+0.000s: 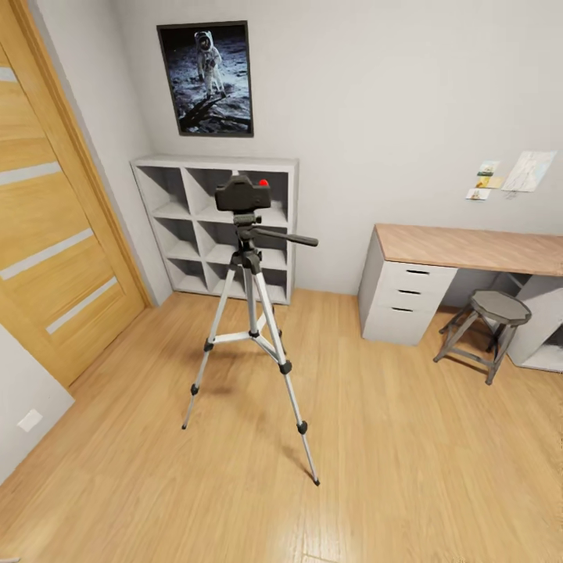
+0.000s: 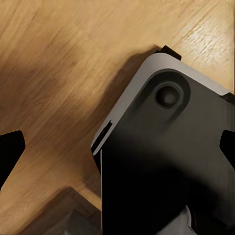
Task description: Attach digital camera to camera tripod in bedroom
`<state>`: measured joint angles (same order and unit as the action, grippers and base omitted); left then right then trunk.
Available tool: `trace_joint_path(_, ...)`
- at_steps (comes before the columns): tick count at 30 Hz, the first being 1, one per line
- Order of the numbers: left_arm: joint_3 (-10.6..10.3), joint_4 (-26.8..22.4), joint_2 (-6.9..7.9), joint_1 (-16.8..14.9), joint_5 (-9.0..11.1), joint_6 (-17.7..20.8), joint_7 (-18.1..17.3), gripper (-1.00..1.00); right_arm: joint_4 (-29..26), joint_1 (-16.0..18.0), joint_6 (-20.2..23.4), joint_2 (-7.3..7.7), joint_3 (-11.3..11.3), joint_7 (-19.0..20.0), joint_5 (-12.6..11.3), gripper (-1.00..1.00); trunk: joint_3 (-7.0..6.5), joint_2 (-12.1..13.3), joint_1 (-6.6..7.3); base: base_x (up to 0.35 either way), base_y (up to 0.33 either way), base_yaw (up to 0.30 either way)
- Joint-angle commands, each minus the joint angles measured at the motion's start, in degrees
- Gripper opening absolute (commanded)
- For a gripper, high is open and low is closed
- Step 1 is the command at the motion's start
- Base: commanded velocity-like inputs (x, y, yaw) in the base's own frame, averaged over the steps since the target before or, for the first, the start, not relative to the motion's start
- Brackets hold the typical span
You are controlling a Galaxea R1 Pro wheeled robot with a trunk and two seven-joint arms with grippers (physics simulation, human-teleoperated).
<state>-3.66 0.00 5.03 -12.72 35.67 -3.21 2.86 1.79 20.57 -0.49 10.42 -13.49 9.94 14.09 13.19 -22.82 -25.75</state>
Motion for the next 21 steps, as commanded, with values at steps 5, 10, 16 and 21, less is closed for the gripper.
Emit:
trace_joint_path(5, -0.4, 0.0, -0.12, 0.0, 0.3, -0.2, 0.1, 1.00, 0.1, 0.1, 0.0, 0.04, -0.5, 0.1, 0.5, 1.00, -0.30, -0.1, -0.03, 0.000, 0.000, -0.158)
trace_joint_path(10, -0.4, 0.0, -0.28, 0.0, 0.3, -0.2, 0.1, 1.00, 0.1, 0.0, -0.1, -0.01, -0.5, 0.0, 0.5, 1.00, -0.69, -0.1, -0.03, 0.000, 0.000, -0.157)
trace_joint_path(16, -0.4, 0.0, -0.35, 0.0, 0.3, -0.1, 0.1, 1.00, 0.1, -0.1, -0.3, 0.00, -0.5, -0.1, 0.5, 1.00, -1.17, -0.1, -0.03, 0.000, 0.000, -0.156)
trace_joint_path(21, -0.4, 0.0, -0.33, 0.0, 0.3, -0.1, 0.2, 1.00, 0.1, -0.2, -0.2, 0.03, -0.5, -0.1, 0.5, 1.00, -1.56, -0.1, -0.03, 0.000, 0.000, -0.155)
